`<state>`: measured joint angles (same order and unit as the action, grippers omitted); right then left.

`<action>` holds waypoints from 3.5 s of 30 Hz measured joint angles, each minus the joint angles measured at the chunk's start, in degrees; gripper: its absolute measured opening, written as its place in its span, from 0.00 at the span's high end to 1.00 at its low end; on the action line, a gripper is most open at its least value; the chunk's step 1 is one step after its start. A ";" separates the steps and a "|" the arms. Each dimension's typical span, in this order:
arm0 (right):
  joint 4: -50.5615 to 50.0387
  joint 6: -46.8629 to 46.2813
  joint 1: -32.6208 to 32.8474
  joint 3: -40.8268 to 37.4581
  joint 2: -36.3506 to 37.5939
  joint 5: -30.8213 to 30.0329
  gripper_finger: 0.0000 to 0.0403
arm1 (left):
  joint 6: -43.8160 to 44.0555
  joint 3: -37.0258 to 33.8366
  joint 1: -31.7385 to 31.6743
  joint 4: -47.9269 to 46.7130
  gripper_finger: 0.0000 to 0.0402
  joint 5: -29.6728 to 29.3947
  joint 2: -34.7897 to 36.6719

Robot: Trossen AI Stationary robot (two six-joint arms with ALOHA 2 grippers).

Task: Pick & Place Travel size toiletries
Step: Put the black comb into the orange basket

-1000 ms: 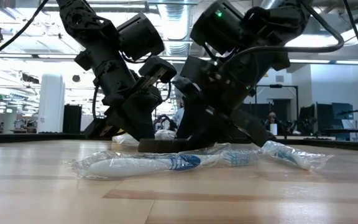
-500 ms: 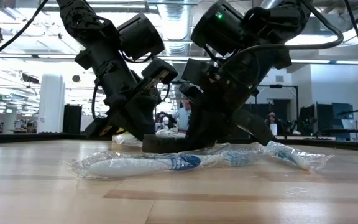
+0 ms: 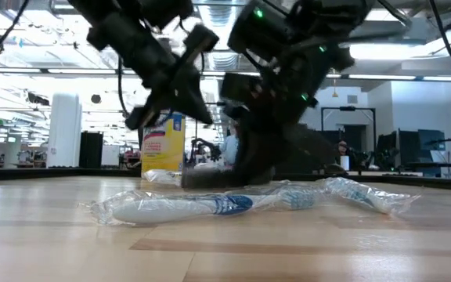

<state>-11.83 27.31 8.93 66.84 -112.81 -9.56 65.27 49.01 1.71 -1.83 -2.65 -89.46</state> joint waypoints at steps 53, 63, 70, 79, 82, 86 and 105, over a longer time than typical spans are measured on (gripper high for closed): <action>-10.45 -39.39 0.44 56.95 0.32 6.75 0.97 | -26.14 -0.07 -9.24 -13.24 1.00 -0.36 40.36; -8.76 -39.39 0.43 64.90 0.35 6.75 0.99 | -26.23 -0.07 -9.23 -13.08 1.00 -0.34 40.39; -8.04 -39.39 0.36 68.16 0.47 6.74 0.97 | -26.67 -0.05 -8.74 -6.24 1.00 -0.32 44.01; -8.70 -39.39 -1.29 67.91 2.96 5.14 0.97 | -28.75 -0.02 -8.74 3.52 1.00 1.49 52.94; -9.55 -39.46 -1.90 67.91 3.03 4.99 0.97 | -28.74 0.00 -8.74 3.90 1.00 3.66 54.01; -10.76 -39.61 -1.81 67.23 2.99 5.03 0.99 | -28.65 0.00 -8.74 3.65 1.00 5.67 54.19; -4.53 -43.42 3.68 41.89 15.80 -6.91 0.97 | -26.83 -0.07 -8.56 3.53 1.00 10.36 46.81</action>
<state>-16.36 -16.11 12.61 108.73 -97.01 -16.47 38.44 48.94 -6.85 1.70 7.71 -42.65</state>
